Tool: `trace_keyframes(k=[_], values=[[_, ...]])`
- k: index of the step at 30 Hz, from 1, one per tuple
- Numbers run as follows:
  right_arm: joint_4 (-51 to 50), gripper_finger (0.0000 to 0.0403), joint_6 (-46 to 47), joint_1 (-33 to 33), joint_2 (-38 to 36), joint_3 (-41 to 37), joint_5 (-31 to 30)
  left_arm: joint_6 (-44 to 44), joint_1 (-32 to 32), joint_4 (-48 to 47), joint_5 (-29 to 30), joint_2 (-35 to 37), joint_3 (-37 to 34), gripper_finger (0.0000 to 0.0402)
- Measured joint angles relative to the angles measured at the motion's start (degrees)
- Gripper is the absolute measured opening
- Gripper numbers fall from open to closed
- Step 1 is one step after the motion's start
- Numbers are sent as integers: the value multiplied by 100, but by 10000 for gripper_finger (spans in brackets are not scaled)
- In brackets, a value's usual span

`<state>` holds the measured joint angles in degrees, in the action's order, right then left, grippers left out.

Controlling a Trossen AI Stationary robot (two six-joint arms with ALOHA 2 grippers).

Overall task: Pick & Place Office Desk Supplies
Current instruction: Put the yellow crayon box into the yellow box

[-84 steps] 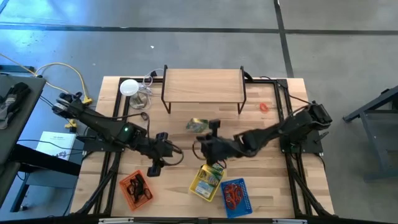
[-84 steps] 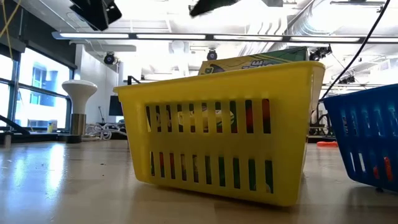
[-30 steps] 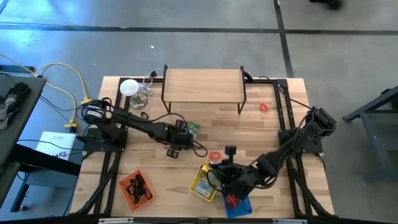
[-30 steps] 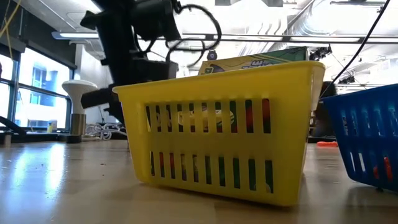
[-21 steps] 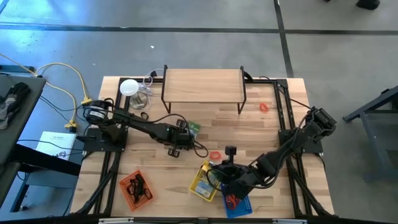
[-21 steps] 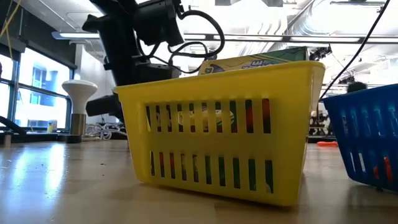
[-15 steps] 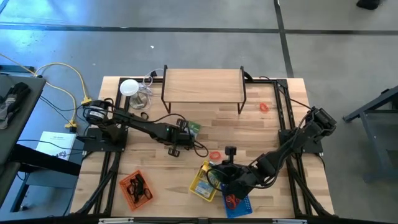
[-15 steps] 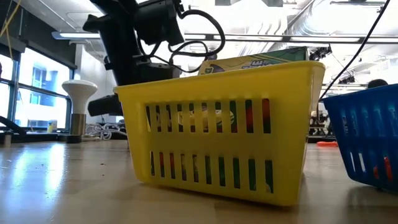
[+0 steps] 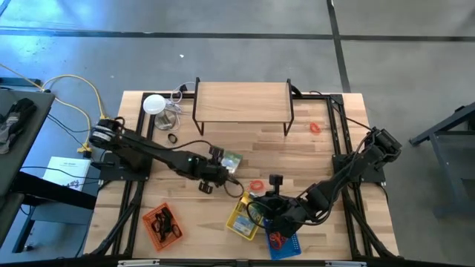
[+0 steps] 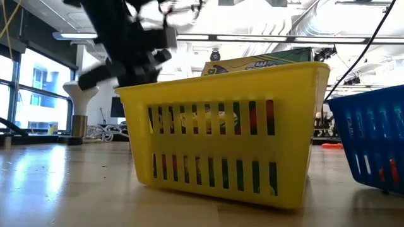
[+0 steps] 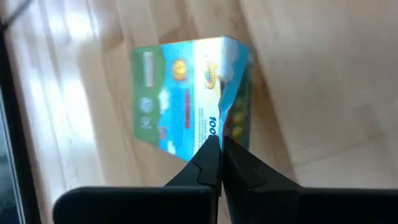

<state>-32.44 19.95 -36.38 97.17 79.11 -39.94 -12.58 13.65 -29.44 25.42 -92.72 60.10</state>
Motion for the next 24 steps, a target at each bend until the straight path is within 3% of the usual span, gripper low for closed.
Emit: trace_keyframes(k=[8, 15, 24], values=[[0, 2, 144, -29, 0, 0, -17, 16, 748, -41, 627, 848, 0, 0], [27, 2, 146, -206, 0, 0, -430, 147, 1612, 34, 634, 1680, 9, 0], [398, 2, 146, -392, 0, 0, -532, 407, 2114, 1208, -1266, 2004, 22, 0]])
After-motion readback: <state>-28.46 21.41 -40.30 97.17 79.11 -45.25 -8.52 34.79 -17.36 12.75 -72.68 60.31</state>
